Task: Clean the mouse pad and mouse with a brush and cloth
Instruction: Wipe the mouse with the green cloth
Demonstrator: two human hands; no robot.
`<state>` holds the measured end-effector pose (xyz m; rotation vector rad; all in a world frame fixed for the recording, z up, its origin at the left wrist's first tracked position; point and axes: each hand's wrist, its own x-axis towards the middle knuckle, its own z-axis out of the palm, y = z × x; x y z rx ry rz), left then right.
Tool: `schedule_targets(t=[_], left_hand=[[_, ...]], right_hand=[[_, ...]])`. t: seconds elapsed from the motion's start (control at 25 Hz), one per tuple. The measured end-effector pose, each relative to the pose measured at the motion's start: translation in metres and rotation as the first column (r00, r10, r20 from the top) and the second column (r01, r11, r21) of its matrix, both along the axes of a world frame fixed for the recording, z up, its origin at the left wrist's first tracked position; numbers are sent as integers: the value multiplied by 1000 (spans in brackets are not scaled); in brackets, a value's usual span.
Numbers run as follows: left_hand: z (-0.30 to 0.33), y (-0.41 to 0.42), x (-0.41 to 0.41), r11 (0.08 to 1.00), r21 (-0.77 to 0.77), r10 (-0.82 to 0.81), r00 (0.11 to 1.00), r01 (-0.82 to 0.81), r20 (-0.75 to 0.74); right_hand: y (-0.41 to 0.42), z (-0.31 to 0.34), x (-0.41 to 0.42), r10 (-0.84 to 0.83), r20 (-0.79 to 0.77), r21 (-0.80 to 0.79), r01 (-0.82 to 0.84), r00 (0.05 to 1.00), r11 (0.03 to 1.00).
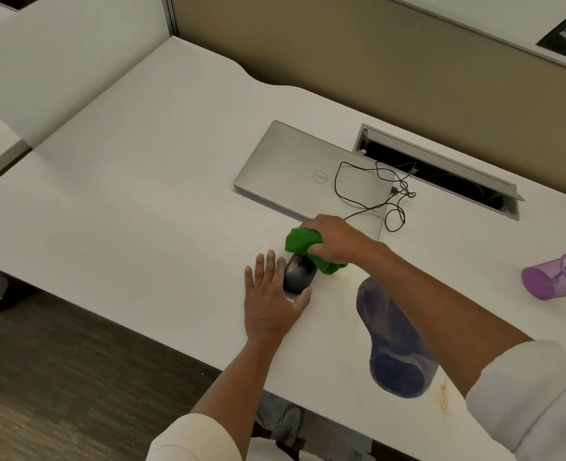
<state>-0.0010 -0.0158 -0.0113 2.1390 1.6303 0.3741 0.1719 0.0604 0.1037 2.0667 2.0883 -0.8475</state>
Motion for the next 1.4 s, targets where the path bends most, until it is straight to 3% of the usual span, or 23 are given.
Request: schedule_targets(t=[0.2, 0.44, 0.6, 0.8, 0.88, 1.04, 1.24, 1.4], left_hand=[[-1, 1, 0, 1000, -2, -1, 1000, 1, 2], [-2, 1, 1, 1000, -5, 0, 1000, 0, 2], [-1, 0, 1, 1000, -1, 3, 1000, -2, 4], [-2, 0, 0, 1000, 1, -1, 1000, 1, 0], [-2, 0, 0, 1000, 4, 1, 1000, -1, 4], [-1, 1, 1, 1000, -2, 4, 1000, -4, 7], [-1, 0, 0, 1000, 0, -3, 1000, 3, 3], [-2, 0, 0, 1000, 0, -1, 1000, 1, 1]], right_hand=[[5, -10, 7, -272, 79, 178, 255, 959, 950], [-9, -20, -17, -20, 206, 113, -3, 978, 994], [-22, -11, -7, 95, 130, 54, -103, 987, 993], [-17, -7, 7, -66, 96, 178, 48, 993, 983], [-18, -15, -3, -98, 132, 149, 78, 986, 986], [-25, -24, -20, -22, 198, 159, -10, 980, 987], [-42, -16, -3, 99, 96, 130, -111, 990, 985], [-32, -9, 10, -110, 34, 233, 99, 993, 967]])
